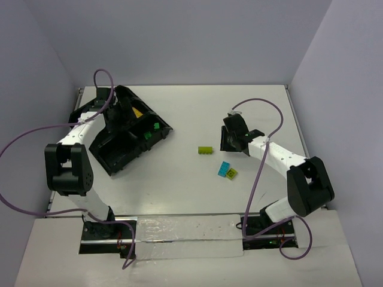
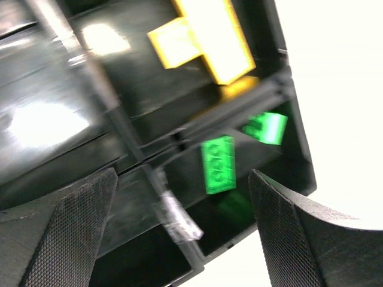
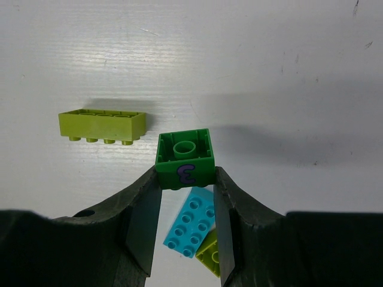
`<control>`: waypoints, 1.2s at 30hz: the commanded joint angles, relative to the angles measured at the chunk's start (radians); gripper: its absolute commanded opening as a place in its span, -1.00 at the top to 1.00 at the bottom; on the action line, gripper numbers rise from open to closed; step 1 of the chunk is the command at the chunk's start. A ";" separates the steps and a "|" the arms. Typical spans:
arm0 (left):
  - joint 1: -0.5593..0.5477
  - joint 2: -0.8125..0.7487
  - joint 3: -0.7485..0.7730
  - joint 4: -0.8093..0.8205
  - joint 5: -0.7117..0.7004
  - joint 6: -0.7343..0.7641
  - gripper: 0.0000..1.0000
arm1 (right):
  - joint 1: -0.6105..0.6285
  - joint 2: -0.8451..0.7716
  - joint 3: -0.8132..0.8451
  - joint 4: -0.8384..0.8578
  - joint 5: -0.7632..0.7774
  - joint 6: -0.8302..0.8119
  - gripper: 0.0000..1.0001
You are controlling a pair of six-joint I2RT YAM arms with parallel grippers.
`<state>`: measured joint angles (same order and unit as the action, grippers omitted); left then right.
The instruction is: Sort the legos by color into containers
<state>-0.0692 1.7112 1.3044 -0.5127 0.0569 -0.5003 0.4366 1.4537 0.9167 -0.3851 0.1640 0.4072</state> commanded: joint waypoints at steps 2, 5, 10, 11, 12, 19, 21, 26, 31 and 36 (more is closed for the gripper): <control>-0.032 0.080 -0.033 0.094 0.293 -0.066 -0.95 | -0.002 -0.040 0.002 0.013 0.010 0.007 0.69; -0.067 0.100 -0.012 0.105 0.318 -0.075 -0.94 | -0.002 -0.030 0.015 0.012 0.011 0.005 0.68; -0.111 0.135 0.067 0.077 0.310 -0.063 -0.92 | -0.002 -0.020 0.032 0.007 0.013 0.004 0.67; -0.110 0.129 0.083 0.064 0.295 -0.055 -0.92 | -0.002 -0.019 0.033 0.006 0.014 0.004 0.67; -0.111 0.115 0.109 0.043 0.258 -0.039 -0.92 | -0.002 -0.018 0.033 0.006 0.014 0.003 0.67; -0.125 0.056 0.272 -0.092 0.197 0.078 -0.90 | 0.003 -0.042 0.045 0.018 -0.004 -0.010 0.67; -0.141 0.040 0.282 -0.092 0.259 0.084 -0.86 | 0.013 -0.059 0.050 0.039 -0.029 -0.038 0.67; -0.182 0.043 0.301 -0.056 0.558 0.056 -0.79 | 0.038 -0.111 0.071 0.119 -0.233 -0.091 0.66; -0.229 0.058 0.309 -0.006 0.747 0.031 -0.72 | 0.040 -0.113 0.117 0.129 -0.383 -0.118 0.66; -0.219 0.041 0.322 -0.061 0.599 0.040 -0.72 | 0.065 -0.067 0.173 0.092 -0.445 -0.151 0.65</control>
<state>-0.3057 1.7794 1.5731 -0.5604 0.6686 -0.4629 0.4749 1.3728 1.0189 -0.3033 -0.1818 0.3077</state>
